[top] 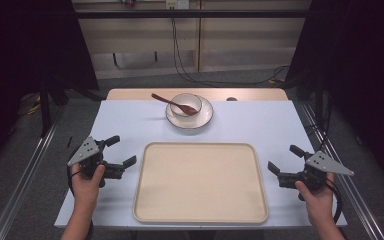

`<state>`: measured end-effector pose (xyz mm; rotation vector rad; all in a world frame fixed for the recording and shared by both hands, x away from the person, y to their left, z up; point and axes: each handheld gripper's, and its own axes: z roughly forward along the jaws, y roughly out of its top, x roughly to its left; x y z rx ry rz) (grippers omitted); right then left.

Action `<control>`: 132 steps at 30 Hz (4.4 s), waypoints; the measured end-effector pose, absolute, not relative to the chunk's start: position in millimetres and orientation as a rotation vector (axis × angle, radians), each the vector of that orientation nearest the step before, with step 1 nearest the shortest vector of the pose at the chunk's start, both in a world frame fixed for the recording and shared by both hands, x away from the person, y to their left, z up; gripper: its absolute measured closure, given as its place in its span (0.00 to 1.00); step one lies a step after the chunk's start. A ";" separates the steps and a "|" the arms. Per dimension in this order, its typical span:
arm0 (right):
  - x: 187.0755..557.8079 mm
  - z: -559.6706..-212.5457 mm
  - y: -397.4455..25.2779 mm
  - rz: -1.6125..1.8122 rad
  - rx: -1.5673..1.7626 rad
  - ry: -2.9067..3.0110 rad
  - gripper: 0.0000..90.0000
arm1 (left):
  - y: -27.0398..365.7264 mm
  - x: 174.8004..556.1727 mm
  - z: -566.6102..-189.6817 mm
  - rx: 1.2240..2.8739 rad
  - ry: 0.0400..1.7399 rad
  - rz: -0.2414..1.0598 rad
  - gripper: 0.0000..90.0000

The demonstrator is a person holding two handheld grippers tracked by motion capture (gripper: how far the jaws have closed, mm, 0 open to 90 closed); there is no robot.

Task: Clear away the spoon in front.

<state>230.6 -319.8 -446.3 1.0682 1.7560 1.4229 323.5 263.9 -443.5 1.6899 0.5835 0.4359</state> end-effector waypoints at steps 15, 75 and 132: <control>229.6 -447.5 -316.7 1.412 1.046 1.785 0.02 | 250.5 336.4 -443.6 1.661 0.667 0.368 0.00; 230.4 -449.4 -311.7 1.402 0.997 1.831 0.03 | 143.1 484.9 -456.1 1.682 0.977 0.508 0.08; 229.6 -446.5 -314.5 1.432 0.992 1.803 0.04 | 110.0 505.4 -438.3 1.525 0.963 0.442 0.85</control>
